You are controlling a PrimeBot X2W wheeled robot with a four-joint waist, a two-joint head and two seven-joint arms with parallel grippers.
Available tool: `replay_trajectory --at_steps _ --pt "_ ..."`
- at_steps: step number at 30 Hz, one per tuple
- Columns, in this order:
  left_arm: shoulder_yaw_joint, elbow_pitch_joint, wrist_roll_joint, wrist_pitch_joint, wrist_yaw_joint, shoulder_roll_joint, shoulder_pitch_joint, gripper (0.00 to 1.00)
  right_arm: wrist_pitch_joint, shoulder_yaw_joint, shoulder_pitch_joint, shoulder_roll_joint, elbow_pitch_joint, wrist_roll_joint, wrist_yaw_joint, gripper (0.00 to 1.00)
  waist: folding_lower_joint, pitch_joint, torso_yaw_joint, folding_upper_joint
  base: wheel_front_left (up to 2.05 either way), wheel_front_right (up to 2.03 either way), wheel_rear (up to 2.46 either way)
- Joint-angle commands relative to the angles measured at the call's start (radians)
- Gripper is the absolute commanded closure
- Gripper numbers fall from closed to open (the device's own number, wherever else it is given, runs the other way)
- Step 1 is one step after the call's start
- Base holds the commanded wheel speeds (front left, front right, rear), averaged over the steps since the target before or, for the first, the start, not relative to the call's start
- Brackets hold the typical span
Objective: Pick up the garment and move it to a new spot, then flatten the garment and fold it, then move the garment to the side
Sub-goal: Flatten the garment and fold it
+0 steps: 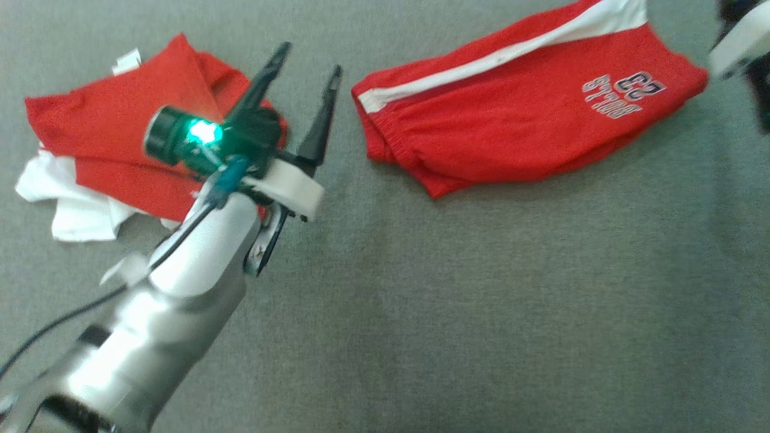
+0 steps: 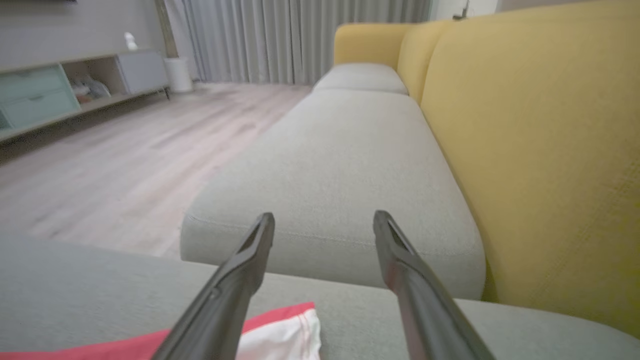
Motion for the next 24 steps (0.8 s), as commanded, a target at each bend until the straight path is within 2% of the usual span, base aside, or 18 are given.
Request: replay_trajectory --at_steps 1,2,4,6,8,11,17,21,24 --pt "0.096 -0.100 0.010 -0.009 0.047 0.051 0.031 0.00 -0.045 -0.019 0.058 0.035 -0.037 0.009 -0.001 0.00 0.0001 -0.068 -0.027 0.0000 0.00 0.00 0.00" --pt "0.096 -0.100 0.010 -0.009 0.047 0.051 0.031 0.00 -0.045 -0.019 0.058 0.035 -0.037 0.009 -0.001 0.00 0.0001 -0.068 -0.027 0.0000 0.00 0.00 0.00" --pt "0.178 -0.212 0.020 -0.009 0.091 0.069 0.136 0.00 -0.074 -0.057 0.122 0.072 -0.081 0.000 -0.001 0.00 0.0001 -0.114 -0.041 0.0000 0.00 0.00 0.00" --pt "0.225 -0.275 0.026 -0.009 0.105 0.074 0.208 0.00 -0.081 -0.099 0.173 0.095 -0.121 -0.014 -0.001 0.00 0.0001 -0.142 -0.049 0.0000 0.00 0.00 0.00" --pt "0.244 -0.302 0.031 -0.009 0.108 0.074 0.243 0.00 -0.082 -0.128 0.202 0.105 -0.149 -0.026 -0.001 0.00 0.0001 -0.157 -0.052 0.0000 0.00 0.00 0.00" --pt "0.296 -0.367 0.041 -0.009 0.107 0.065 0.339 0.00 -0.083 -0.250 0.316 0.140 -0.267 -0.101 -0.001 0.00 0.0001 -0.191 -0.060 0.0000 0.00 0.00 0.00" --pt "0.365 -0.424 0.095 -0.009 0.097 0.049 0.489 0.00 -0.083 -0.441 0.600 0.283 -0.439 -0.276 -0.001 0.00 0.0001 -0.240 -0.071 0.0000 0.00 0.00 0.00" --pt "0.412 -0.425 0.121 -0.009 0.095 0.021 0.585 0.00 -0.084 -0.530 0.744 0.366 -0.511 -0.371 -0.001 0.00 0.0001 -0.264 -0.077 0.0000 0.00 0.00 0.00" --pt "0.452 -0.431 0.140 -0.009 0.083 -0.005 0.647 0.00 -0.084 -0.559 0.832 0.401 -0.551 -0.404 -0.001 0.00 0.0001 -0.282 -0.080 0.0000 0.00 0.00 0.00"
